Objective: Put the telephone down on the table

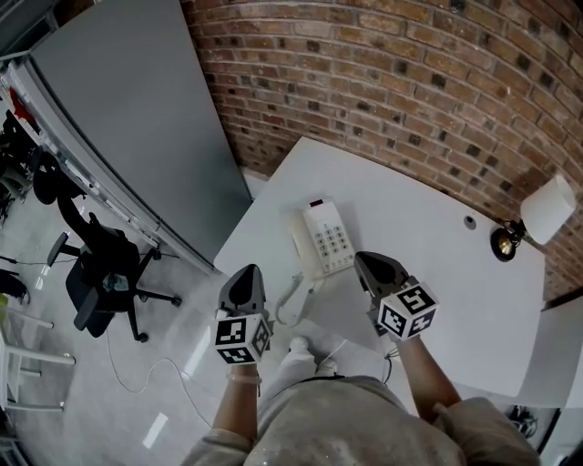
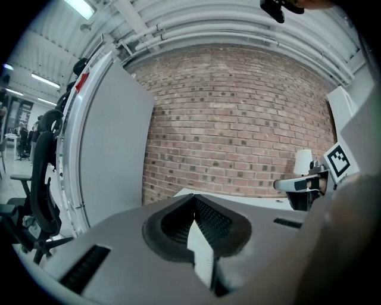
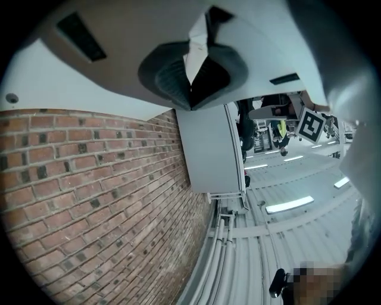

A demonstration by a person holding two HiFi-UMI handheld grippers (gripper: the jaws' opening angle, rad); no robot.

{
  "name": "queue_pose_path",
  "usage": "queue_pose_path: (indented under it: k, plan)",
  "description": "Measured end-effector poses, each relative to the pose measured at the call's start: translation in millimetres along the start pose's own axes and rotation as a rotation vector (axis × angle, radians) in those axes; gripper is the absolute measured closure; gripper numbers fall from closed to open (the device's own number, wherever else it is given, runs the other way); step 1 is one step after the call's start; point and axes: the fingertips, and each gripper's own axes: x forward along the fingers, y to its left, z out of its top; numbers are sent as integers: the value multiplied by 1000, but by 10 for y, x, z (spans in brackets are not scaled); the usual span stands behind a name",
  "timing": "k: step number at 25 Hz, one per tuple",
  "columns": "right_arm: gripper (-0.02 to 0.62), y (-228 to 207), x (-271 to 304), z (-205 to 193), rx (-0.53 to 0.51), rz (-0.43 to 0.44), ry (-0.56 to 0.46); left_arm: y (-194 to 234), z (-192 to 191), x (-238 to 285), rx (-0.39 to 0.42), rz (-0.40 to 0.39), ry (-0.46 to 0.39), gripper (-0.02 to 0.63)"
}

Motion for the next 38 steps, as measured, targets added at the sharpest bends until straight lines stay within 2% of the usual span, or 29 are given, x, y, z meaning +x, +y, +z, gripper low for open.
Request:
queue_pose_path:
  k: [7, 19, 38]
  plan:
    - [591, 13, -32, 183, -35, -16, -38, 108, 111, -49, -11, 24, -38, 600]
    - [591, -14, 13, 337, -46, -42, -80, 196, 300, -47, 14, 45, -87, 600]
    - [591, -41, 94, 262, 9, -77, -76, 368, 381, -66, 32, 75, -113, 600]
